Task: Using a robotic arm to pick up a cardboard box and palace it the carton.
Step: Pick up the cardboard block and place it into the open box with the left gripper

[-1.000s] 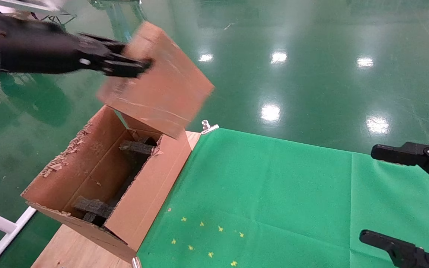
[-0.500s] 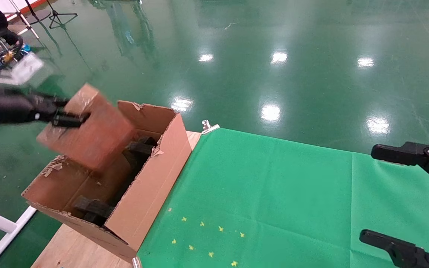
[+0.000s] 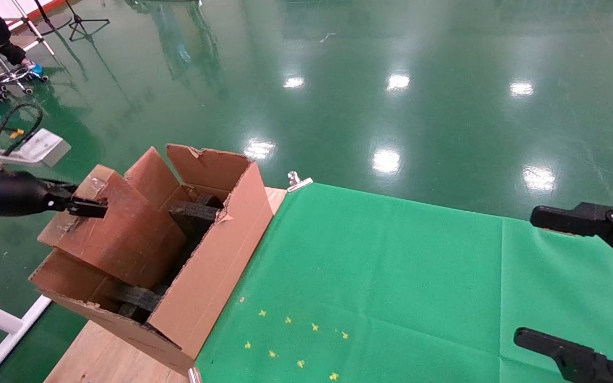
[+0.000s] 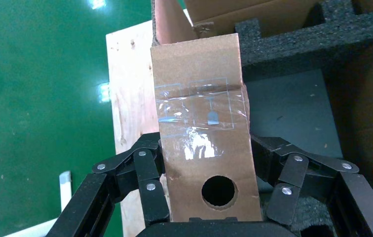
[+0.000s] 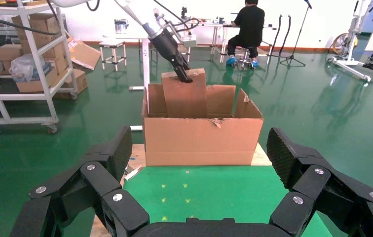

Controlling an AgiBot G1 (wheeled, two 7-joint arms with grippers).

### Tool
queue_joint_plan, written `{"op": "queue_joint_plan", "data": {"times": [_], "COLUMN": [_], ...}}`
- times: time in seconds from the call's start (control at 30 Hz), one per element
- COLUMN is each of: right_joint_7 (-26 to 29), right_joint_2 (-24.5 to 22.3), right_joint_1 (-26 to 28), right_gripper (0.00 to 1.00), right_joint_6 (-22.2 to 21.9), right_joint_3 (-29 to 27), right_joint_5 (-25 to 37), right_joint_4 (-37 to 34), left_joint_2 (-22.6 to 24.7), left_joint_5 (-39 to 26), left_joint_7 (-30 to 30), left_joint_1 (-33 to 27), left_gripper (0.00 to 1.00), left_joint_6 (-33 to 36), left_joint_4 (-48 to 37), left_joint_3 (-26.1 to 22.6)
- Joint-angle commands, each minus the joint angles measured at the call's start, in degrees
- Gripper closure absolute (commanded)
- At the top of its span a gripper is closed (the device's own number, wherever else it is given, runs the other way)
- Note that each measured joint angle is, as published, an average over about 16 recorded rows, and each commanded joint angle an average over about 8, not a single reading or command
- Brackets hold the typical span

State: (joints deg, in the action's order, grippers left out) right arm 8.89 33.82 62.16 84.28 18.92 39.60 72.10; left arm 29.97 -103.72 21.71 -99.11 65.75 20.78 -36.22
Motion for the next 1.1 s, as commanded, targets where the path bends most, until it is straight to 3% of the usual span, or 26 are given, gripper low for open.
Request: {"op": "queue_joint_plan", "data": {"times": [0.03, 0.57, 0.83, 1.1], "right_joint_7": [0.0, 0.0, 0.0, 0.0], "right_joint_2": [0.0, 0.0, 0.0, 0.0], "right_joint_1": [0.0, 0.0, 0.0, 0.0], "right_gripper": [0.00, 0.00, 0.00, 0.00], "right_joint_6": [0.0, 0.0, 0.0, 0.0], "right_joint_3": [0.0, 0.0, 0.0, 0.0], "right_joint_5": [0.0, 0.0, 0.0, 0.0], "right_joint_4": [0.0, 0.0, 0.0, 0.0], "left_joint_2": [0.7, 8.9, 10.4, 10.4], "left_joint_5": [-0.6, -3.3, -3.5, -3.5], "left_joint_7": [-0.3, -0.5, -0.1, -0.1], "left_joint_1": [-0.2, 0.7, 1.3, 1.3], "left_gripper": [1.00, 1.00, 0.00, 0.00], "left_joint_6": [-1.2, -6.5, -8.0, -7.8], "left_joint_4": [-2.5, -14.3, -17.1, -17.0], "left_joint_3": [-0.2, -2.1, -2.2, -2.2]}}
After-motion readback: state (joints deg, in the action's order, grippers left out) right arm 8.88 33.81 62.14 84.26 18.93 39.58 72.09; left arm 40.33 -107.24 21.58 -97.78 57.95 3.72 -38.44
